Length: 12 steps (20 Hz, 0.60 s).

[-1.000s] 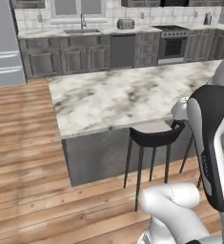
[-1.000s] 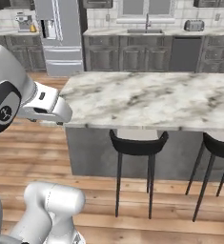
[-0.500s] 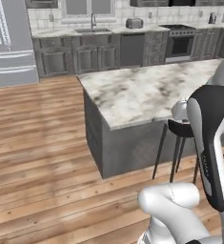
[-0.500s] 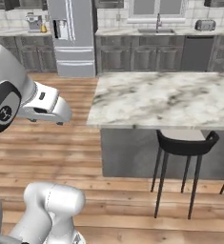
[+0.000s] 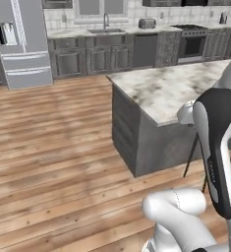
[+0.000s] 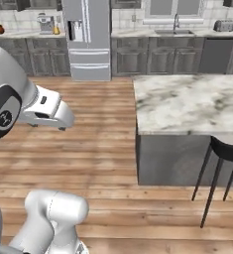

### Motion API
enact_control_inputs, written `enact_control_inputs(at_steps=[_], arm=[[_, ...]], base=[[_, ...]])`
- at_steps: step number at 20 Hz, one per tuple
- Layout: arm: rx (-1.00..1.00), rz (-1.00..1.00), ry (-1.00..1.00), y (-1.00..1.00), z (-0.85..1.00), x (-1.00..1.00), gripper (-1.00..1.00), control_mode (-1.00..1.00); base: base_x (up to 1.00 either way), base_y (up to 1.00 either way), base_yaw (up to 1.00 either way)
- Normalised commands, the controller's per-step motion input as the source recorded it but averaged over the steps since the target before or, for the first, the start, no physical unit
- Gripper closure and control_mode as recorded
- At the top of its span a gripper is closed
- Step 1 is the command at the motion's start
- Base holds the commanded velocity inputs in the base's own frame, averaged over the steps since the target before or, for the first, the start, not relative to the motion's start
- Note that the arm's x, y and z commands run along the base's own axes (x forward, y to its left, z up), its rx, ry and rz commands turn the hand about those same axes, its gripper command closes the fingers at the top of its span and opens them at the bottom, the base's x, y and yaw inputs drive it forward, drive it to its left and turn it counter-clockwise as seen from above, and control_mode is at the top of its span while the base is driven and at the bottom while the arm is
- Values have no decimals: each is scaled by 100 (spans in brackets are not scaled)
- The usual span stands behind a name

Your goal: There is a tray on the dining counter. Grab the cup, mug, and pitcher and place them on the tray. The pitcher may be placed next to the tray if it cannot fit the tray.

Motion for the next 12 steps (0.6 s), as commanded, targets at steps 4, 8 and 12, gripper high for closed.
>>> enact_control_inputs(at_steps=[4,8,12], arm=[[0,0,0,0,0,0,-100,100],[0,0,0,0,0,0,-100,100],[0,0,0,0,0,0,-100,100]], base=[[28,100,-7],[45,100,-5],[78,100,-2]])
